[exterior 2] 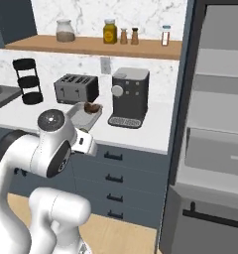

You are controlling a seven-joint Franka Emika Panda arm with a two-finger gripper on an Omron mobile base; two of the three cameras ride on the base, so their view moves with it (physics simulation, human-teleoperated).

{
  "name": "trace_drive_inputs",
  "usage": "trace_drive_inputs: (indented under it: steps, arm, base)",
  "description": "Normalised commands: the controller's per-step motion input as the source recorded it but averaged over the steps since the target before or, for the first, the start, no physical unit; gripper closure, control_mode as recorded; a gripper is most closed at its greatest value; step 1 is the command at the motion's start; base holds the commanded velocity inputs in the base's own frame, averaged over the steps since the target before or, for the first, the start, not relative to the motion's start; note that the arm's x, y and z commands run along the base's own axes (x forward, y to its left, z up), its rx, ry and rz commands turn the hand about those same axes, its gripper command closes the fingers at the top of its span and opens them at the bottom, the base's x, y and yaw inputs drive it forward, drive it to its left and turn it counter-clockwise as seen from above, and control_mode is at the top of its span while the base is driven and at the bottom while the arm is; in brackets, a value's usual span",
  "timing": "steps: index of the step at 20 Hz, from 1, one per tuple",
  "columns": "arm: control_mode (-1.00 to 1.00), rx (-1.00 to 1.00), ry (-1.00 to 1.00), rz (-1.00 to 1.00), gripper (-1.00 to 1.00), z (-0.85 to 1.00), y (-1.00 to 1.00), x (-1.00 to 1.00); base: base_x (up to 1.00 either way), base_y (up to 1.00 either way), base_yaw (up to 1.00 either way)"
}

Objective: Place one cucumber and one steak in each tupperware on the nearby counter, to pack two identical lunches.

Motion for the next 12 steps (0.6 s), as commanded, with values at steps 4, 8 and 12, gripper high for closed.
trace_drive_inputs:
  steps: [4, 8, 12]
  arm:
    - [1.0, 0.0, 0.0, 0.0, 1.0, 0.0, 0.0, 0.0]
    - [1.0, 0.0, 0.0, 0.0, 1.0, 0.0, 0.0, 0.0]
    - [1.0, 0.0, 0.0, 0.0, 1.0, 0.0, 0.0, 0.0]
  base:
    - [0.35, 1.0, 0.03]
    - [0.33, 1.0, 0.01]
    - [0.34, 0.76, 0.0]
